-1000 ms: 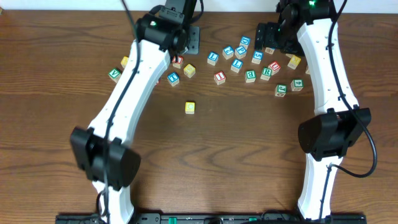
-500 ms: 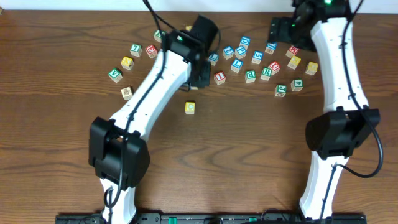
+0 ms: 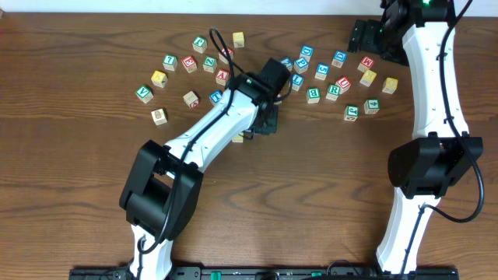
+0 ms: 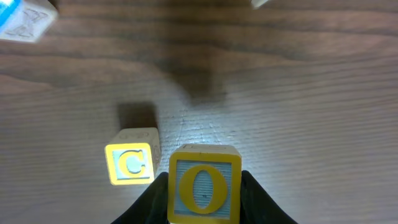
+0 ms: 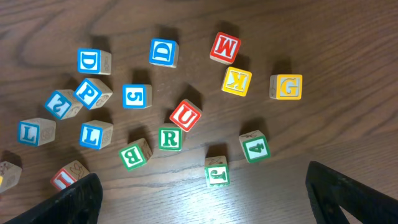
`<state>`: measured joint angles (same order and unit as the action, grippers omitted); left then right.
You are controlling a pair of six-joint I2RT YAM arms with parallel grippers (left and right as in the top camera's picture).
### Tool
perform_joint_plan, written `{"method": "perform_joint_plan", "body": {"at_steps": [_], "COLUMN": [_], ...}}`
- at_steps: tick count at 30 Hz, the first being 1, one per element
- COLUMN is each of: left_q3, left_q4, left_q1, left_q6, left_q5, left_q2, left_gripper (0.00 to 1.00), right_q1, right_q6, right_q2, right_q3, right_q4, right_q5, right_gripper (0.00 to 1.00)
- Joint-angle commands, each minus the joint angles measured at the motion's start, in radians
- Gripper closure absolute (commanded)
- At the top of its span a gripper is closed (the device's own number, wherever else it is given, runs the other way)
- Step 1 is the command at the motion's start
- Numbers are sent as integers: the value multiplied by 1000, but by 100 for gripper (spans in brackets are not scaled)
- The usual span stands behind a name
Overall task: Spell out CORL
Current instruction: 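Carry the yellow O with the left gripper to the right of the C block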
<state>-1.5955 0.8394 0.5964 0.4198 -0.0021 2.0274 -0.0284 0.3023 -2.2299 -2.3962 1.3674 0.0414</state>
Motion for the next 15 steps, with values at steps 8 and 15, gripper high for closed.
{"method": "perform_joint_plan", "body": {"at_steps": [8,15], "left_q3": [151,174], "left_q4": [-164,-164], "left_q1": [-2,-2], "left_q6": [27,32], "left_q5": [-10,-10], "left_q2": [12,12], "left_gripper": [73,73], "right_q1": [1,-2], "right_q6": [-13,-13], "right_q2": [6,6], "right_q3": [-10,-10], "right_q4": [10,10], "right_q5": [5,5], "right_gripper": [1,1]}}
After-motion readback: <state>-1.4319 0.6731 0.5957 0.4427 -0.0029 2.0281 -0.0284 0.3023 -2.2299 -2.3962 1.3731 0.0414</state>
